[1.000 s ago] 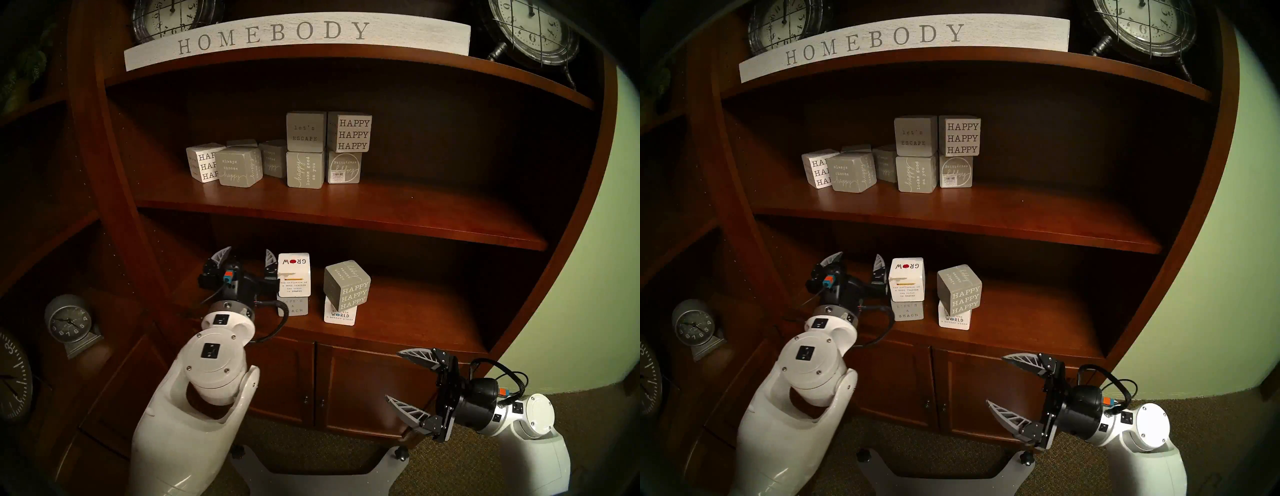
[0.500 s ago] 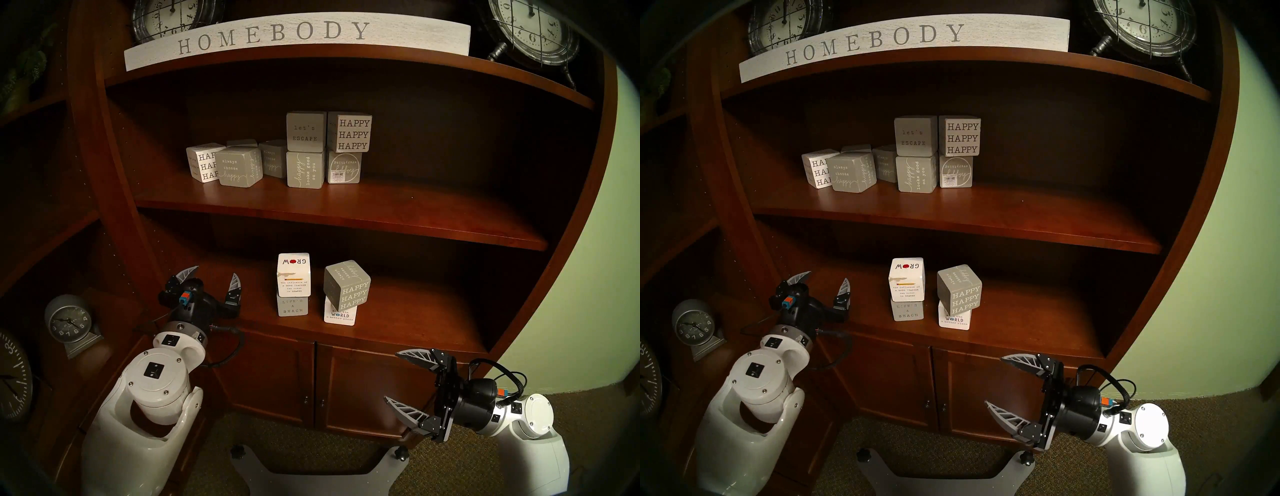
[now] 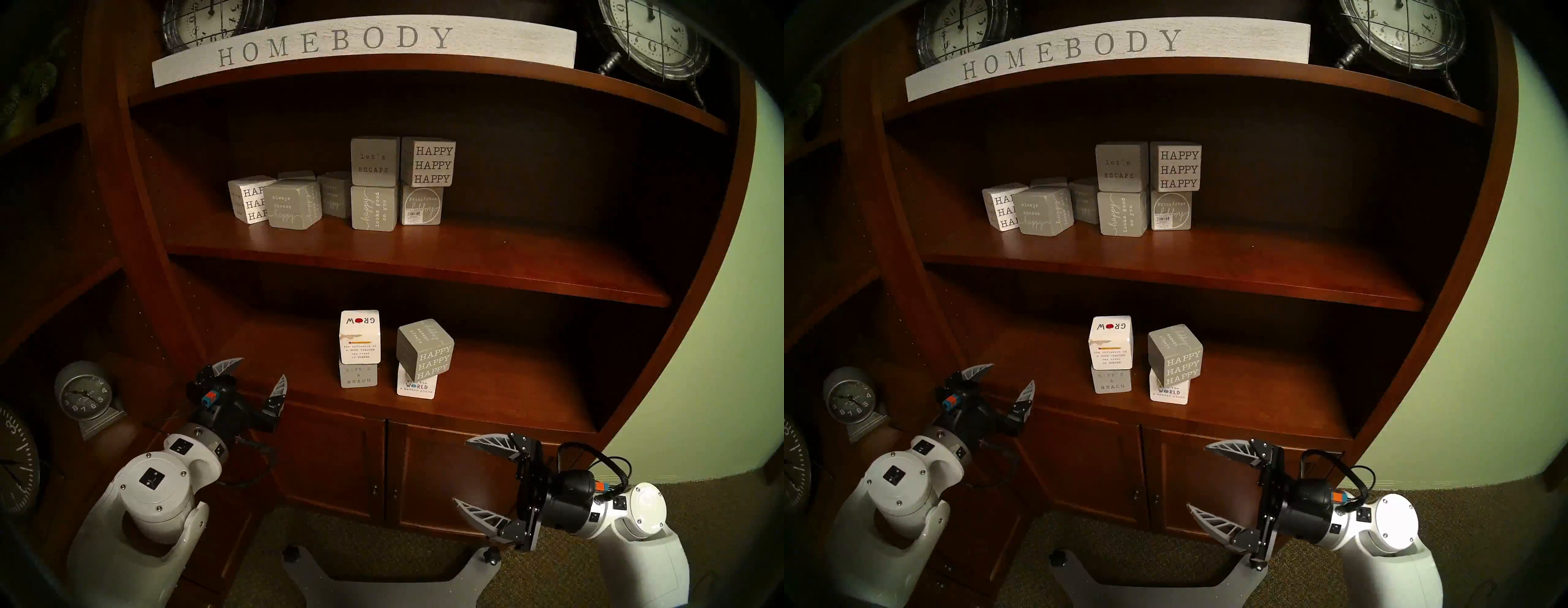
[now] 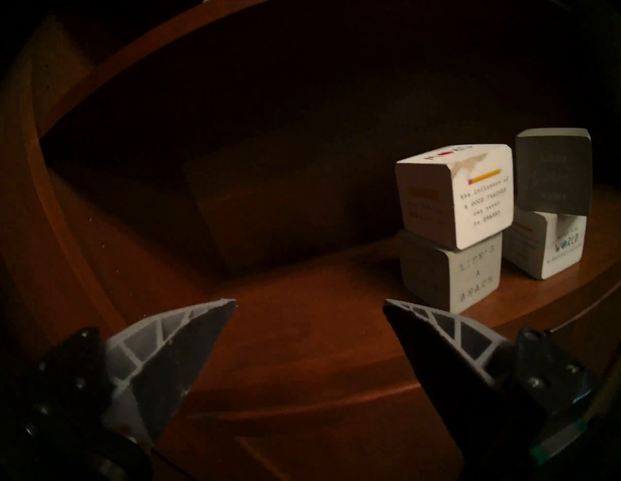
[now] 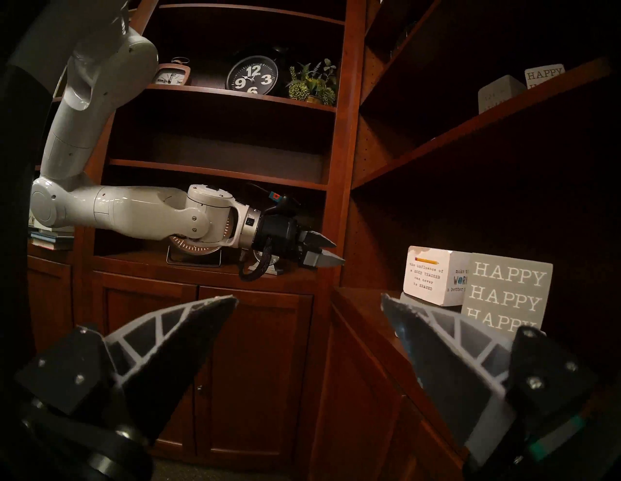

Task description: Stack four cubes vertically into two groups

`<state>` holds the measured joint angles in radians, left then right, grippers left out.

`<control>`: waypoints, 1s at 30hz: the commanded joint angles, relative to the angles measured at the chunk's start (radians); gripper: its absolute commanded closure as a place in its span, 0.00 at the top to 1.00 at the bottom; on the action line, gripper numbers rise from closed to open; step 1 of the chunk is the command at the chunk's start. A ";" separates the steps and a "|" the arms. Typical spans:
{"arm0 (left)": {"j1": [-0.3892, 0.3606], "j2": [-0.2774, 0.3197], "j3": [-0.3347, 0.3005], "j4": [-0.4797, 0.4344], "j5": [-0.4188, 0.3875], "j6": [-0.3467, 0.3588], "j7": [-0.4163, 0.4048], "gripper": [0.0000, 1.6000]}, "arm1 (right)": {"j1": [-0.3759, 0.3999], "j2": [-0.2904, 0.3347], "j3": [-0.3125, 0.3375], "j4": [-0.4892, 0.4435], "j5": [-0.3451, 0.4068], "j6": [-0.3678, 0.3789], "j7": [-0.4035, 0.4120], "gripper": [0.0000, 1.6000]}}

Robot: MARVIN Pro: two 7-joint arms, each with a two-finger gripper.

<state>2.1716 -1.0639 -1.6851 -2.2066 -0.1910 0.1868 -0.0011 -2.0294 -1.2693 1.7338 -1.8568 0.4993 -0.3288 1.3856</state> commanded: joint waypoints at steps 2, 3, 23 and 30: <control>0.121 0.030 -0.076 -0.037 -0.024 -0.081 -0.106 1.00 | 0.027 -0.001 -0.018 -0.020 -0.004 -0.004 0.007 1.00; 0.136 0.031 -0.088 -0.040 -0.026 -0.095 -0.124 1.00 | 0.029 -0.001 -0.019 -0.019 -0.005 -0.004 0.008 1.00; 0.372 -0.067 -0.331 -0.051 -0.138 -0.416 -0.463 1.00 | 0.042 -0.004 -0.023 -0.014 -0.012 -0.002 0.022 1.00; 0.379 -0.078 -0.343 -0.031 -0.166 -0.476 -0.507 1.00 | 0.042 -0.005 -0.022 -0.015 -0.013 0.000 0.022 1.00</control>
<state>2.5103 -1.1244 -2.0065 -2.2294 -0.3246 -0.2329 -0.4804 -1.9937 -1.2720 1.7074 -1.8583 0.4792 -0.3338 1.4133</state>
